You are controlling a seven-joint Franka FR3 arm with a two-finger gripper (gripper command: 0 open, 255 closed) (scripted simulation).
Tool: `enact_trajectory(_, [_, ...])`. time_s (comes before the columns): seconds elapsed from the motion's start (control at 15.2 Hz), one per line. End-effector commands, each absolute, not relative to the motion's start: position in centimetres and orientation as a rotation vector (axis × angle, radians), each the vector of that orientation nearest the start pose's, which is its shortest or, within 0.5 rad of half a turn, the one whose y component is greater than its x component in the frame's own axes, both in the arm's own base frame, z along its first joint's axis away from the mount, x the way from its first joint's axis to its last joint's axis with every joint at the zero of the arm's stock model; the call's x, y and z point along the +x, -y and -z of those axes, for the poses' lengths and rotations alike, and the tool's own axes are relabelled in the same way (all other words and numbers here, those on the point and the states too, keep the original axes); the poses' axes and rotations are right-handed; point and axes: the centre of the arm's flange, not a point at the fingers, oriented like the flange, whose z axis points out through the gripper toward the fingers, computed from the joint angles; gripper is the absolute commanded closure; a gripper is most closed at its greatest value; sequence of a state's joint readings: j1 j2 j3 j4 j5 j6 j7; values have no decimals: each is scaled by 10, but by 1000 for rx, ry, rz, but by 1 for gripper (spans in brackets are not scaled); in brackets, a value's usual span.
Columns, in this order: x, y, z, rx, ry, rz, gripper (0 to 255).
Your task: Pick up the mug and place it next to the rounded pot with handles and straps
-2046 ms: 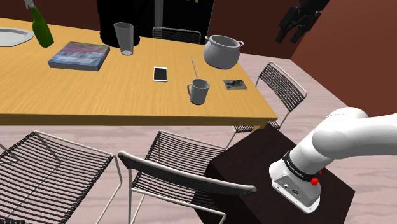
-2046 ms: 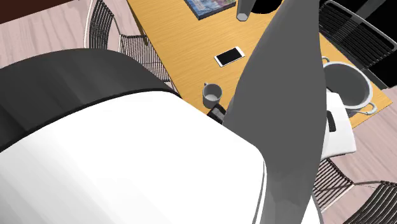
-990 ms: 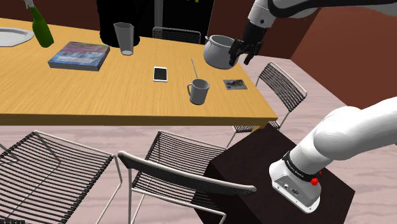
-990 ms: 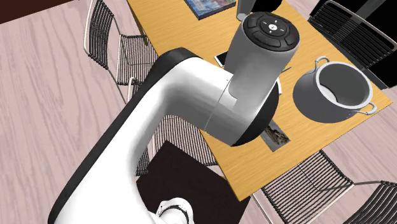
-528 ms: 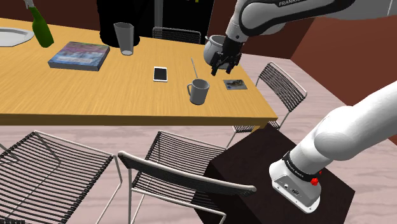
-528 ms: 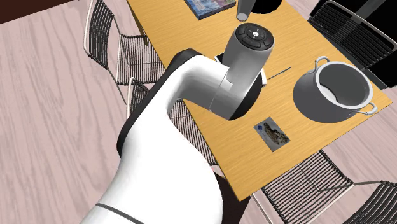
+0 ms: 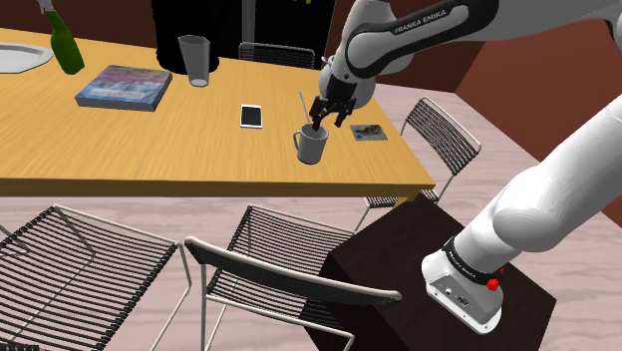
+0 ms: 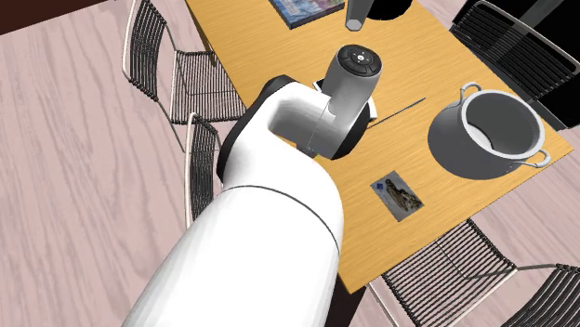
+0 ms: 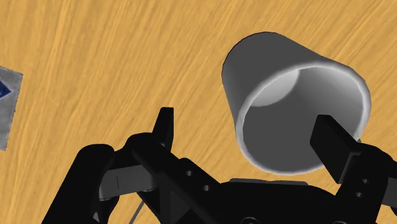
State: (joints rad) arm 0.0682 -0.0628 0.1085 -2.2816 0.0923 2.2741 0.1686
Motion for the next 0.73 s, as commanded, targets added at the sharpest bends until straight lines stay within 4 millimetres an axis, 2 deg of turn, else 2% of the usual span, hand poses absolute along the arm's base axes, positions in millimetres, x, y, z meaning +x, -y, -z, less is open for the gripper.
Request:
enact_trajectory(0.0, [505,-95,-375,-3066,-76,67,0])
enact_trajectory(0.2, [506,-96,-356,-3066,-76,67,0])
enact_trajectory(0.66, [506,-96,-356,-3066,-76,67,0])
